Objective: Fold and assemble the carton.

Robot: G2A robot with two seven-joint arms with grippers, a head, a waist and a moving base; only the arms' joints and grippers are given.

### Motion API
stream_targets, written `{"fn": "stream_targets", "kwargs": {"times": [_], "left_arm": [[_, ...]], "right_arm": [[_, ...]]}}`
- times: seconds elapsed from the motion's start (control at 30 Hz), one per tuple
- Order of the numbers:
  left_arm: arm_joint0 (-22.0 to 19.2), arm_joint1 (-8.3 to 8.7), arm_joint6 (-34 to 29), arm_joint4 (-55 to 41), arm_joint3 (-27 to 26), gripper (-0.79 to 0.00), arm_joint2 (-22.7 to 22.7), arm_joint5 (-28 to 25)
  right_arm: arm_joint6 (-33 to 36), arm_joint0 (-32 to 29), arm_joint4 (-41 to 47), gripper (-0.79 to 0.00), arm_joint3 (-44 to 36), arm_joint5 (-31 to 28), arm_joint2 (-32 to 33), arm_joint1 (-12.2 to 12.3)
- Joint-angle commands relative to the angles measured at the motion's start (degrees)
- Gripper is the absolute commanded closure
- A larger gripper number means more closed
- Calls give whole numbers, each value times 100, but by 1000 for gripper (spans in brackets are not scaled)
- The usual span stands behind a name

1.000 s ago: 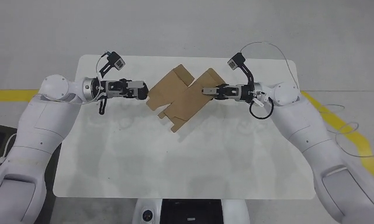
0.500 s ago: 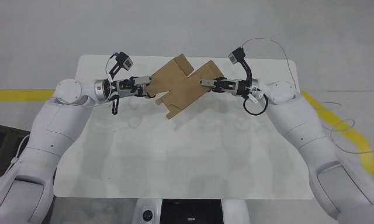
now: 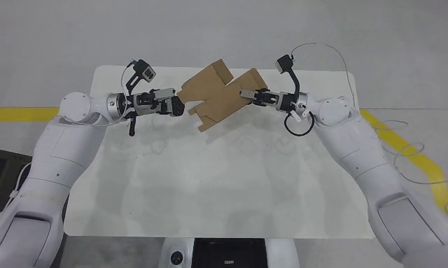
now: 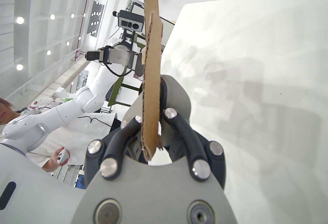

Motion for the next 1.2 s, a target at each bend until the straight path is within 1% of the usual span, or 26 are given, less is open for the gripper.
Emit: {"fn": "stream_targets", "kwargs": {"times": [0.0,0.17,0.67,0.7,0.73,0.8,0.87,0.97,1.1,1.17], "left_arm": [[-12,8,-85,-9,-25,-785,-73,20],[-29,10,-142,0,-34,-785,-200,22],[70,-54,193,143,91,-785,-347,-40],[88,-55,213,161,102,-733,-357,-40],[103,-57,244,192,110,-613,-365,-38],[132,-62,297,221,102,-477,-383,-27],[164,-66,327,258,85,-465,-397,-8],[210,-71,364,327,65,-397,-413,25],[244,-84,408,448,58,-348,-406,82],[248,-96,447,533,61,-336,-386,98]], "right_arm": [[-2,-15,-55,0,-44,18,7,-11],[-3,-64,-108,0,-150,58,44,-36],[64,-233,-204,0,-553,168,233,-60],[69,-249,-212,0,-577,176,246,-60],[72,-264,-221,0,-596,183,259,-60],[81,-289,-236,0,-638,199,285,-61],[95,-312,-244,0,-665,217,311,-61],[115,-339,-259,0,-699,236,347,-64],[136,-367,-286,0,-708,243,393,-69],[149,-371,-295,0,-705,239,417,-72]]}}
